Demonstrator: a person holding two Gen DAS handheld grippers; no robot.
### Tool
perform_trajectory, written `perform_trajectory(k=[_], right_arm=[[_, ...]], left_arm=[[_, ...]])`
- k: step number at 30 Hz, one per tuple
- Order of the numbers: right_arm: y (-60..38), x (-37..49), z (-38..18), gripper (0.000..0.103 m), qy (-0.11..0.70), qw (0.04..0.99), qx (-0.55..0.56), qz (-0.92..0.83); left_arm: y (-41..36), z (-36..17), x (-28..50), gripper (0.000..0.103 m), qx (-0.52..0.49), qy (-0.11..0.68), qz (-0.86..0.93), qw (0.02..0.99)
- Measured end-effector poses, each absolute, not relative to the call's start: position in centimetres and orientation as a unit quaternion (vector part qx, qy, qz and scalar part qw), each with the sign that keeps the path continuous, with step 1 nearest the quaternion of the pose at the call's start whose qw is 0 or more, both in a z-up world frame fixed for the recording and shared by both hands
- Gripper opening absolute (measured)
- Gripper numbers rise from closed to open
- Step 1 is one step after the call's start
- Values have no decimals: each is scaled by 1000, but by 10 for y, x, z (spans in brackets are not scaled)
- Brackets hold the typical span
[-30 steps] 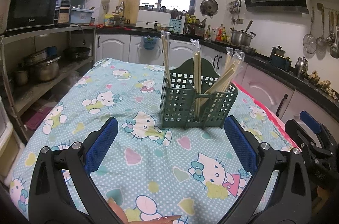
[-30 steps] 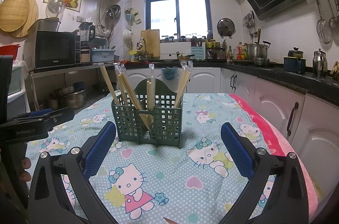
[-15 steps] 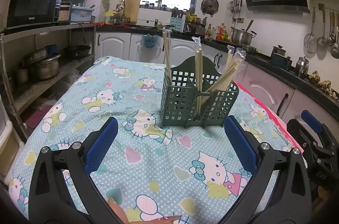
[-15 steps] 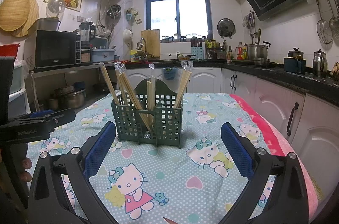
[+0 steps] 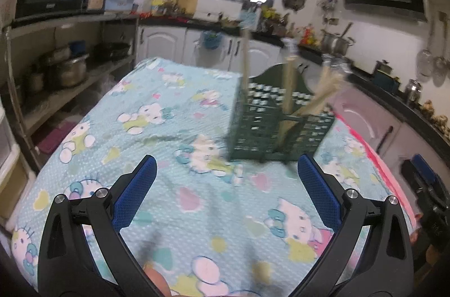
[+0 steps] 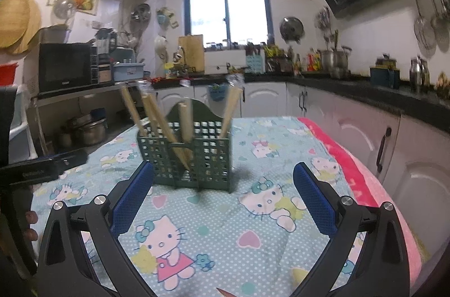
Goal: Organize utensils
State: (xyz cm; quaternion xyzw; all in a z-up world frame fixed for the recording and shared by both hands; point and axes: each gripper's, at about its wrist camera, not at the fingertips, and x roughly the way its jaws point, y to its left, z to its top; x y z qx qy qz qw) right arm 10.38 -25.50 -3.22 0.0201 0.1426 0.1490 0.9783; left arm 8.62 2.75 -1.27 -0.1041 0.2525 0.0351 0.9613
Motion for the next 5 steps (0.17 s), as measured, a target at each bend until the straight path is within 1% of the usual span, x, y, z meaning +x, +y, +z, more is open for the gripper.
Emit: perform_trajectory(k=[2,3,5], right_arm=[[-266,128,-35,97,184,974,25,129],[-274,153,-40,97,224,969,17,100],[-286,197,-55,97,299,953,-3,50]], left_arm=[[45,-18,105,92,-94,284,63,952],[61,-23,122,92,-93,310,90,942],[82,-35,145,92,-99,338,115,929]])
